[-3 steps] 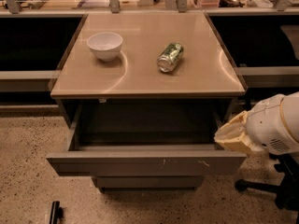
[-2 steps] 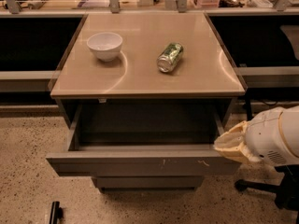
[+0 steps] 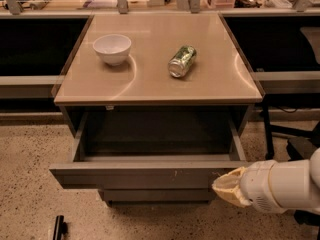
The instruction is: Close top drawer
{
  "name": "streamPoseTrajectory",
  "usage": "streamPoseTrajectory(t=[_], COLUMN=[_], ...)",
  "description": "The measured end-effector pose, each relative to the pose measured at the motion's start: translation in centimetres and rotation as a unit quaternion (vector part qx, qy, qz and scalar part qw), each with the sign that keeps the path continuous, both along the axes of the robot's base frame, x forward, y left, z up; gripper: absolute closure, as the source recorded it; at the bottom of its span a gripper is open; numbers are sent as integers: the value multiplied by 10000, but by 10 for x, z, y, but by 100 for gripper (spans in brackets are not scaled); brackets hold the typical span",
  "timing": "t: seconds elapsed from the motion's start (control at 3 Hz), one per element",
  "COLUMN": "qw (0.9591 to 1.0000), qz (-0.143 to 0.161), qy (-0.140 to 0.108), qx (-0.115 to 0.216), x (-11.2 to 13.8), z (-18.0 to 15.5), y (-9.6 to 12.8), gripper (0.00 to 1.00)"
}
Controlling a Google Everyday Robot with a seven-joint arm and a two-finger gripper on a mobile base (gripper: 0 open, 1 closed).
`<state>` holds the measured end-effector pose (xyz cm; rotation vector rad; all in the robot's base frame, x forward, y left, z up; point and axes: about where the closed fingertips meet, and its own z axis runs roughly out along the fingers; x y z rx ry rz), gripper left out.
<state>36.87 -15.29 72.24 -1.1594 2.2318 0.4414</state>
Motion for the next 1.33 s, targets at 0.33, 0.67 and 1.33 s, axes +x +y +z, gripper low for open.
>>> streamPoseTrajectory(t=[0.33,0.67,1.33], qw=[9998,9994,9940], qz=[-165,-334,-589], qy=[8,-111,-786], qx=[85,63,-471], x=[2,21,71], z=[-47,-77,-74], y=[9,9,-5], gripper=[100,100,100])
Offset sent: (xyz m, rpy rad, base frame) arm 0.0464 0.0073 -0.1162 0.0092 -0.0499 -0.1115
